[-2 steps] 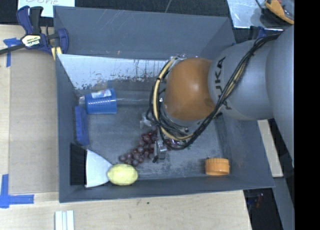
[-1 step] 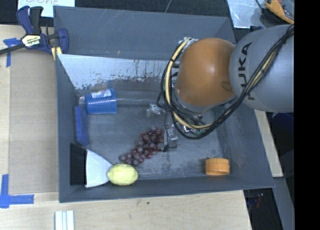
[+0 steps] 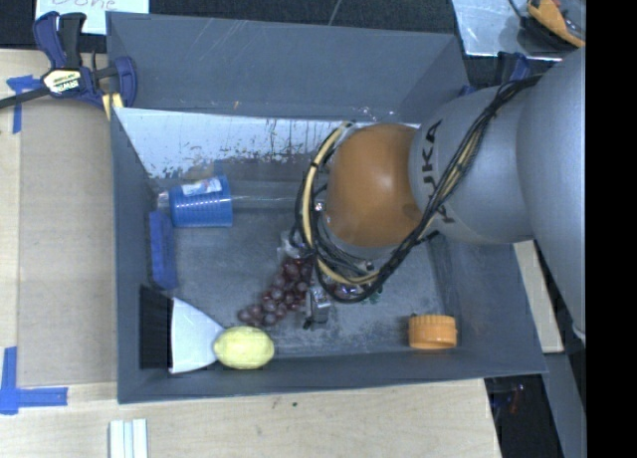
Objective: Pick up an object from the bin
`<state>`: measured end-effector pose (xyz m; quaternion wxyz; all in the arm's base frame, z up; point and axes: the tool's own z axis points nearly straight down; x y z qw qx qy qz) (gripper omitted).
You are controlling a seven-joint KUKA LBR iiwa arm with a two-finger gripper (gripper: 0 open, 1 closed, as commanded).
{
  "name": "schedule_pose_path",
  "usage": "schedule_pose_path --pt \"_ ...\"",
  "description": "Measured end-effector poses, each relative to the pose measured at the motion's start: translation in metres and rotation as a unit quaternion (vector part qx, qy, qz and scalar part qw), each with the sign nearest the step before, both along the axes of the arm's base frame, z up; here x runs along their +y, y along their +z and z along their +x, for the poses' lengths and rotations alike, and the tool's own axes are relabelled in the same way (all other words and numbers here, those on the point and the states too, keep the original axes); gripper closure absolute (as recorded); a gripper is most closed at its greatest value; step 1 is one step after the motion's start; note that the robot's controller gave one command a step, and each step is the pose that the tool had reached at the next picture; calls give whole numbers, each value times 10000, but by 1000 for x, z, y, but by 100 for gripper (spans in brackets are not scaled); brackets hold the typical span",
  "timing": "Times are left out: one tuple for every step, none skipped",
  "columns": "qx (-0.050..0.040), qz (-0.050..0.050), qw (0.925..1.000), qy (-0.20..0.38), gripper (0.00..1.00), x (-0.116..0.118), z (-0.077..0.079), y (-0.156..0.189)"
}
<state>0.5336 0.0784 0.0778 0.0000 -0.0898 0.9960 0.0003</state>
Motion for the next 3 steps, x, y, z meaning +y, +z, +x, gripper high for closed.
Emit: schedule_pose_path --pt "-130 16 9998 116 0 -7 2 -7" --pt "-45 9 10000 18 100 -1 2 -1" --pt "-46 9 10000 16 100 -1 2 -1"
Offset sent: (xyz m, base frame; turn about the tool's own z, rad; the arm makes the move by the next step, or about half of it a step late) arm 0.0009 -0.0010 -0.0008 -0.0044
